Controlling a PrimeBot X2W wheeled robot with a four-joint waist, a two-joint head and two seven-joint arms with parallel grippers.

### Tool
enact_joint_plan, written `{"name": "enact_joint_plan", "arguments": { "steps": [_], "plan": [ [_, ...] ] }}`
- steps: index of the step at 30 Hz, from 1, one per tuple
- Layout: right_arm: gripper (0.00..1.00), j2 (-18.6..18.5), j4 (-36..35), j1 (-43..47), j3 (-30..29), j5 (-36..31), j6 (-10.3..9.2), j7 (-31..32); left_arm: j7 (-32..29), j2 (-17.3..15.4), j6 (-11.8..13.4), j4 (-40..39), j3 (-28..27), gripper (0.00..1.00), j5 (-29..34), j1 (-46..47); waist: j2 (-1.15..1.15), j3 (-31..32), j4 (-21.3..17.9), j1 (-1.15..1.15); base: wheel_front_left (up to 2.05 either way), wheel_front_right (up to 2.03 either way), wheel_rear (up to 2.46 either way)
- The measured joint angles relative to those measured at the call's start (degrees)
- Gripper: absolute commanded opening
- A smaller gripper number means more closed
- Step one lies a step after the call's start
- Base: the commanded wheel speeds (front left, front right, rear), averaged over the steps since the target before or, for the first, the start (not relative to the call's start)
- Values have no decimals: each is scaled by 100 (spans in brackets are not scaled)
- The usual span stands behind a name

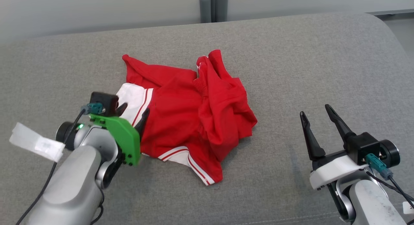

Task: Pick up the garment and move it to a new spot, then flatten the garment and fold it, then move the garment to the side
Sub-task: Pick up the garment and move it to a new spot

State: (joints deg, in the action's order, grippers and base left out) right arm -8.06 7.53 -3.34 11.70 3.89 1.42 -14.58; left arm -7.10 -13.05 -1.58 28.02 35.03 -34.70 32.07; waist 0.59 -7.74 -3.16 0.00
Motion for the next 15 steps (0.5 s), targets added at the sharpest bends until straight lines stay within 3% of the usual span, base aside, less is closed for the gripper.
{"name": "enact_joint_plan", "arguments": {
  "steps": [7,15],
  "plan": [
    [100,-15,-34,39,34,-1,59,-1,-102,-48,10,403,-202,100,-444,-493,0,-9,111,0,0,0,0],
    [100,-41,-56,24,109,-38,126,0,-98,-22,16,576,-274,100,-475,-492,0,-141,110,0,0,0,0]
  ]
}}
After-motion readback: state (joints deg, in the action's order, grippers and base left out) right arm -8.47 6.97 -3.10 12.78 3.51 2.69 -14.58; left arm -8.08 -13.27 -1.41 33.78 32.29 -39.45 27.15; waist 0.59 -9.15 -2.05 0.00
